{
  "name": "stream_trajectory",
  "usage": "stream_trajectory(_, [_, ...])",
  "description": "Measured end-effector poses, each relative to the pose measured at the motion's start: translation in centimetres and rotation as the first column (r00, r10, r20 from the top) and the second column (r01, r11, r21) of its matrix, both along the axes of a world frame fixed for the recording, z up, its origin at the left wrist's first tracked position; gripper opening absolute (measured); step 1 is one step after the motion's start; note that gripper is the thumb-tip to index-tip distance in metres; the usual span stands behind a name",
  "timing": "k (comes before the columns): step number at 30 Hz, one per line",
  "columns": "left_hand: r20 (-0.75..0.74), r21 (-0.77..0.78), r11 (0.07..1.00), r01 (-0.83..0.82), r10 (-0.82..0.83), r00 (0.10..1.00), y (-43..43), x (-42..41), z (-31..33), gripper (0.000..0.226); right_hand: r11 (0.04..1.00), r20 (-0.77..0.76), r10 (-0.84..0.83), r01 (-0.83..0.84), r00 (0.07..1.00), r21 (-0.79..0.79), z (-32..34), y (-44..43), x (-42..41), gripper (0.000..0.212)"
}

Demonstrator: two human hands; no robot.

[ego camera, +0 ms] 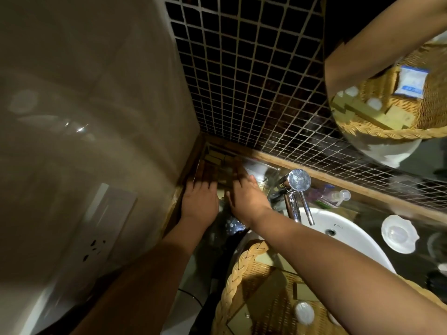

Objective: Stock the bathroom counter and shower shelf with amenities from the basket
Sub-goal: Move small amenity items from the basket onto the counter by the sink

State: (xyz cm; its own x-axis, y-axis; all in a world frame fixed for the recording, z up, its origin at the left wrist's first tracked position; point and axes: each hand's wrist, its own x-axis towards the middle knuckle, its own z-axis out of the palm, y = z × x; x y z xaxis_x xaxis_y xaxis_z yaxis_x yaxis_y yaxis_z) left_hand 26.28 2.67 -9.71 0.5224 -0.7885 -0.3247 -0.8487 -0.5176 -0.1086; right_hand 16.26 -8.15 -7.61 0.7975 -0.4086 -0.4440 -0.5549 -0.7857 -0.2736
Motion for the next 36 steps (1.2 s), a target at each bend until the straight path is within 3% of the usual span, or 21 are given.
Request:
stream_trajectory(4, [0.019,-0.008,1.000,0.022,-0.022,1.000,-0.4,-0.5,0.5,0.052,0.999,0.086,-0.020,0.025,0.996,-0.049,0.3,-0.4,-0.5,0.051])
stream_trajectory(8, [0.052,0.020,1.000,0.000,-0.001,0.999,-0.4,-0.3,0.6,0.066,0.996,0.083,0.061,-0.055,0.995,-0.065,0.3,-1.0,-0.7,0.048])
stream_trajectory(14, [0.096,0.087,0.996,0.037,-0.045,0.994,-1.1,-0.2,0.7,0.061,0.999,0.061,0.044,-0.045,0.997,0.008,-0.2,-0.8,0.6,0.040])
stream_trajectory(18, [0.080,0.074,0.997,0.007,-0.013,0.997,-1.3,-0.2,0.5,0.065,0.968,0.068,0.214,-0.203,0.974,-0.149,-0.2,-0.4,0.0,0.068])
stream_trajectory(22, [0.086,0.055,0.998,0.021,-0.026,0.996,-1.3,-0.1,0.5,0.065,0.925,-0.043,0.301,-0.303,0.953,-0.230,-0.3,-0.6,-0.9,0.071])
stream_trajectory(25, [0.088,0.030,0.999,0.039,-0.041,0.995,-1.1,0.0,0.6,0.058,0.898,-0.128,0.299,-0.324,0.946,-0.296,-0.3,-1.2,-0.9,0.058])
stream_trajectory(28, [0.103,0.039,0.998,0.048,-0.052,0.993,-1.0,-0.1,0.6,0.060,0.919,-0.164,0.265,-0.301,0.950,-0.256,-0.2,-1.8,-0.3,0.054])
stream_trajectory(36, [0.108,0.030,0.998,0.048,-0.051,0.993,-1.1,0.0,0.5,0.057,0.915,-0.007,0.314,-0.304,0.949,-0.265,0.2,-2.3,-1.6,0.074])
